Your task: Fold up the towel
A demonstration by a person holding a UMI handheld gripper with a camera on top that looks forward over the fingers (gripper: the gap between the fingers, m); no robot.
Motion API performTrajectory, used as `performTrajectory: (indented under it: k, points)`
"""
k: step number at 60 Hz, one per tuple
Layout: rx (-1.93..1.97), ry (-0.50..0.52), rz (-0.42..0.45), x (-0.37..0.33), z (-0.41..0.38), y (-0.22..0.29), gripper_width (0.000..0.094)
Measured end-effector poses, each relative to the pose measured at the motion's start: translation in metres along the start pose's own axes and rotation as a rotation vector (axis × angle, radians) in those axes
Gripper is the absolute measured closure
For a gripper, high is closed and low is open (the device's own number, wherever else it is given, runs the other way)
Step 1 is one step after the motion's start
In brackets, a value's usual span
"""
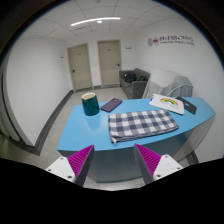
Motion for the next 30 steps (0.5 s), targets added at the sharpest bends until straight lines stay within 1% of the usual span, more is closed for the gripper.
performTrajectory:
  k: [5,6,7,12,13,14,15,21,23,26,29,30]
  points:
    - [-0.025,0.017,0.012,0.009,-0.003,0.006,0.0111]
    - [-0.033,0.019,0.012,0.033,-0.009,0.012,0.0118]
    - [-0.042,0.023,0.010,0.039,-0.010,0.014,0.0124]
    - [-0.087,0.035,0.000,0.067,-0.012,0.018,0.0217]
    - [-0.091,0.039,0.002,0.080,-0.011,0.018,0.0228]
    - [-0.094,0.047,0.000,0.078,-0.010,0.015,0.0235]
    - [-0.095,0.051,-0.005,0.095,-0.013,0.018,0.0248]
    - [-0.107,0.089,-0.028,0.135,-0.021,0.018,0.0257]
    - [-0.109,0.096,-0.035,0.162,-0.024,0.019,0.0253]
    - [-0.119,0.108,-0.037,0.184,-0.029,0.021,0.0284]
    - [-0.142,0.114,-0.040,0.200,-0.034,0.022,0.0355]
    - [-0.150,0.116,-0.037,0.205,-0.035,0.023,0.0336]
Point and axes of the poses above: the point between the fingertips, and its own axes, seen from behind it with the camera up: z to the right, y up, x forward, the way the camera looks, the point moved 5 cm from there along -x, backward, against the way the camera looks, and after that the axes turned 9 degrees about -y, right-handed, at the moved point
